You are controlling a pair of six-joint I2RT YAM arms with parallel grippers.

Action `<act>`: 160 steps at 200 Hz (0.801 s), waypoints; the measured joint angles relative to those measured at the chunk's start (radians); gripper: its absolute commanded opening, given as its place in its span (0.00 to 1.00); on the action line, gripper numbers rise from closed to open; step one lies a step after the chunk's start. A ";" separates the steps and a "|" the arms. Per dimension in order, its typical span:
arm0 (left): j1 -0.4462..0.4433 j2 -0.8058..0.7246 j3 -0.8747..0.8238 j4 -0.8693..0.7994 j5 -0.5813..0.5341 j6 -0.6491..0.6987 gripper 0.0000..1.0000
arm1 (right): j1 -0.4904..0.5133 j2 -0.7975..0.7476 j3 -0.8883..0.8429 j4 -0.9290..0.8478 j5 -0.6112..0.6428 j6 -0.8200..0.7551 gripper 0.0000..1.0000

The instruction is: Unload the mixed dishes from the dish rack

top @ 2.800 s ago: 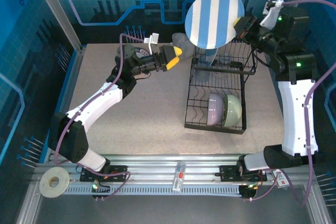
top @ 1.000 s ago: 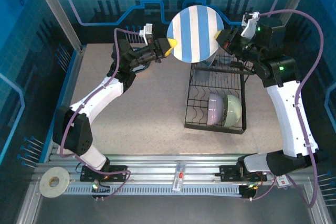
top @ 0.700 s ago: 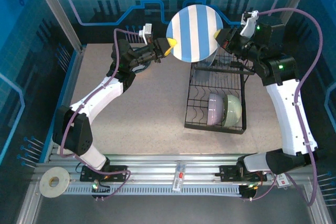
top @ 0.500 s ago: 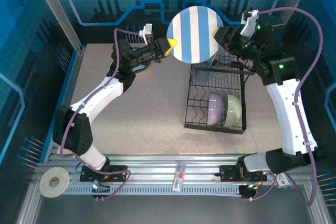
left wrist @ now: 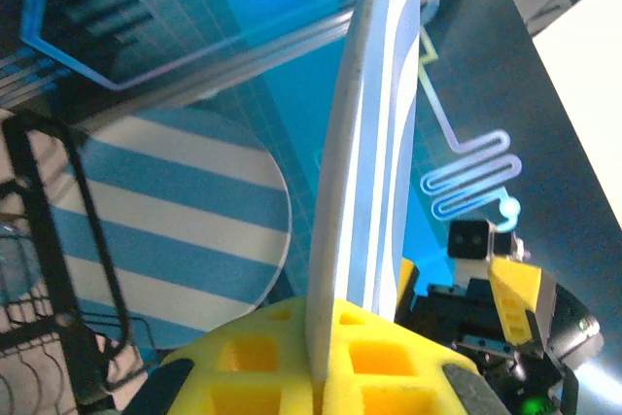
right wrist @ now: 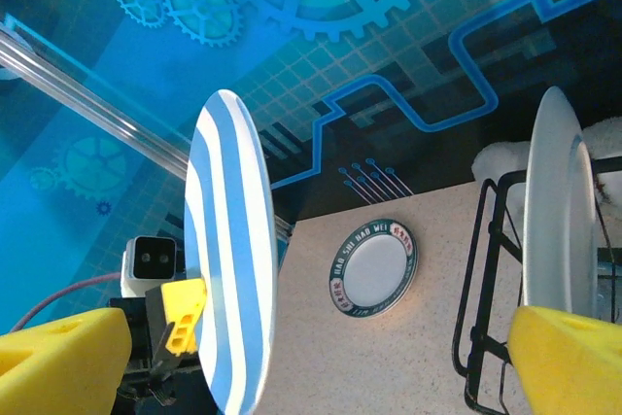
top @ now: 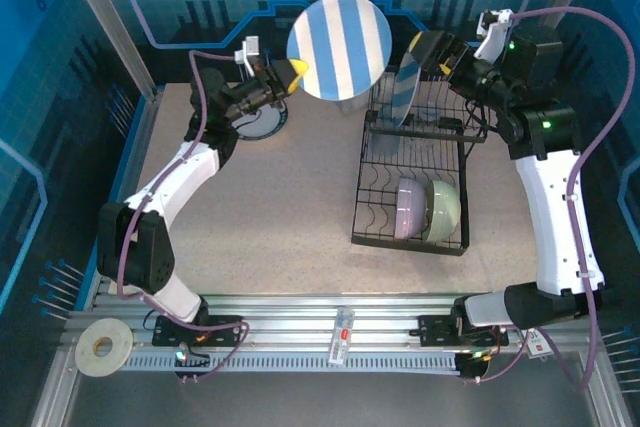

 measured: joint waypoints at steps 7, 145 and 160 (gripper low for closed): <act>0.021 0.001 0.000 -0.007 0.000 0.003 0.00 | -0.001 0.000 0.000 0.000 -0.001 -0.006 1.00; 0.357 0.312 -0.070 -0.271 -0.037 0.183 0.00 | -0.048 -0.127 -0.005 -0.123 0.003 -0.151 1.00; 0.364 0.346 -0.055 -0.304 -0.038 0.204 0.00 | -0.048 -0.117 -0.006 -0.126 0.000 -0.151 1.00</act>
